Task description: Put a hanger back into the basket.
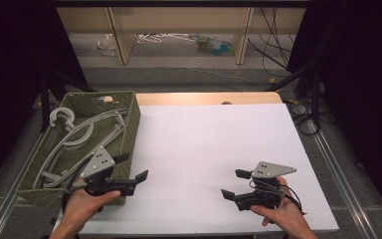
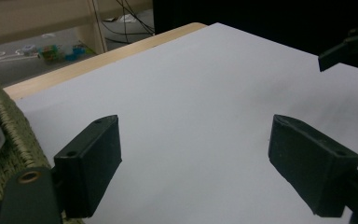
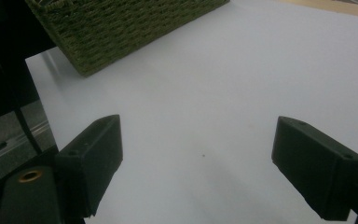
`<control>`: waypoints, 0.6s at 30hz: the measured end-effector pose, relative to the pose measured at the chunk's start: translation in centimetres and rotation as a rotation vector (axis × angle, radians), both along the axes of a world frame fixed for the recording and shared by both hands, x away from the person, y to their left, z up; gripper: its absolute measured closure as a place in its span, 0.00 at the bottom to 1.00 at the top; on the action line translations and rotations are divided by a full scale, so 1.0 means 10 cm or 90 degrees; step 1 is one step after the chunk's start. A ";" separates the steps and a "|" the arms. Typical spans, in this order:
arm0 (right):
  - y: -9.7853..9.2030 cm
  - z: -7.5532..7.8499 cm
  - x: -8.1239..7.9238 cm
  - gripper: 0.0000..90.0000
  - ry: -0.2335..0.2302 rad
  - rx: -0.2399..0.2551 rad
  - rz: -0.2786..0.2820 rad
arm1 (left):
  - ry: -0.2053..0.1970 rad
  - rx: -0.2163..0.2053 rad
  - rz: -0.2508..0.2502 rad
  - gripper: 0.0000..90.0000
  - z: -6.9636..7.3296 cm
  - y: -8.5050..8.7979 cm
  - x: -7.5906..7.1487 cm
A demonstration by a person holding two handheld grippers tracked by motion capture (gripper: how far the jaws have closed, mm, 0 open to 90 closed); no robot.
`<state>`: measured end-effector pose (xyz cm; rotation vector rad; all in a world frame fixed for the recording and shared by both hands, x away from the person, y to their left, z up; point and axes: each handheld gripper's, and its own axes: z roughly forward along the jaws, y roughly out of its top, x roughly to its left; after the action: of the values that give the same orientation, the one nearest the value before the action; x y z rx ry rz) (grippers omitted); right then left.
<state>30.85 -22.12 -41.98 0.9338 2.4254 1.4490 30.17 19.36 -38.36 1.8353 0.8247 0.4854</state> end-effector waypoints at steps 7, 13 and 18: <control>-0.01 0.00 -0.05 0.19 -0.017 0.008 -0.013 | 0.002 -0.022 -0.009 0.19 -0.13 -0.06 -0.09; 0.00 -0.03 -0.11 0.19 -0.021 0.007 -0.009 | -0.002 -0.022 -0.028 0.19 -0.27 -0.13 -0.19; 0.00 -0.07 -0.19 0.19 -0.021 0.009 -0.001 | -0.019 -0.037 -0.021 0.18 -0.31 -0.08 -0.23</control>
<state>28.99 -22.13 -42.70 0.9064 2.3934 1.4709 27.85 18.51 -41.43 1.7823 0.7791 0.4618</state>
